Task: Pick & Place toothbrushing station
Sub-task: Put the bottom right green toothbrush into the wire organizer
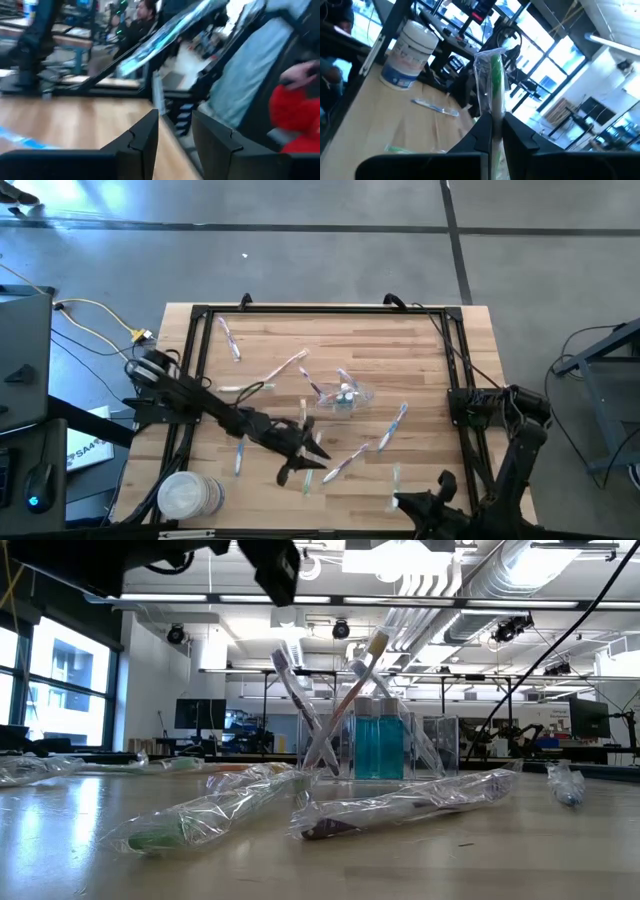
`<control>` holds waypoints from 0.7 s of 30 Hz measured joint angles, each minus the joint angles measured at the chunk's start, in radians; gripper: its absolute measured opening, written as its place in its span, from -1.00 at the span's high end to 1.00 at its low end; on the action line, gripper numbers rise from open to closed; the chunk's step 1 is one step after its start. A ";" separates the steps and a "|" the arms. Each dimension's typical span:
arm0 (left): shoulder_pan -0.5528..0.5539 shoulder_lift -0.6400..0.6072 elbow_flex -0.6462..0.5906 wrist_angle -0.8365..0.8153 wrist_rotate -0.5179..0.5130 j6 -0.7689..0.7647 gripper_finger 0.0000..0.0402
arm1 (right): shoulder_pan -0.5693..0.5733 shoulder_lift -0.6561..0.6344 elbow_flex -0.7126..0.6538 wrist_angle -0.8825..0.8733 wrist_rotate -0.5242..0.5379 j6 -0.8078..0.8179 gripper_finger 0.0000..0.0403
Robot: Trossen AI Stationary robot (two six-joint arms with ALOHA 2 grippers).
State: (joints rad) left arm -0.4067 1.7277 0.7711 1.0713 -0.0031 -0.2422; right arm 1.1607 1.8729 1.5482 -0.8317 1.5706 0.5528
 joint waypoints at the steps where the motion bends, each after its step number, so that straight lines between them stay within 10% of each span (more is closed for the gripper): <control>1: 0.000 0.024 0.017 0.025 0.014 -0.047 0.41 | -0.001 0.000 0.000 0.010 -0.001 -0.030 0.92; 10: 0.000 0.247 0.275 0.023 0.120 -0.464 0.41 | -0.012 0.001 0.000 0.376 -0.013 -0.546 0.91; 21: -0.010 0.400 0.591 -0.084 0.348 -0.600 0.41 | -0.075 0.001 0.001 0.870 -0.416 -1.246 0.91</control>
State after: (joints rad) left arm -0.4167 2.1276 1.3626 0.9870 0.3450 -0.8421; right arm 1.0861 1.8736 1.5494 0.0383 1.1542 -0.6932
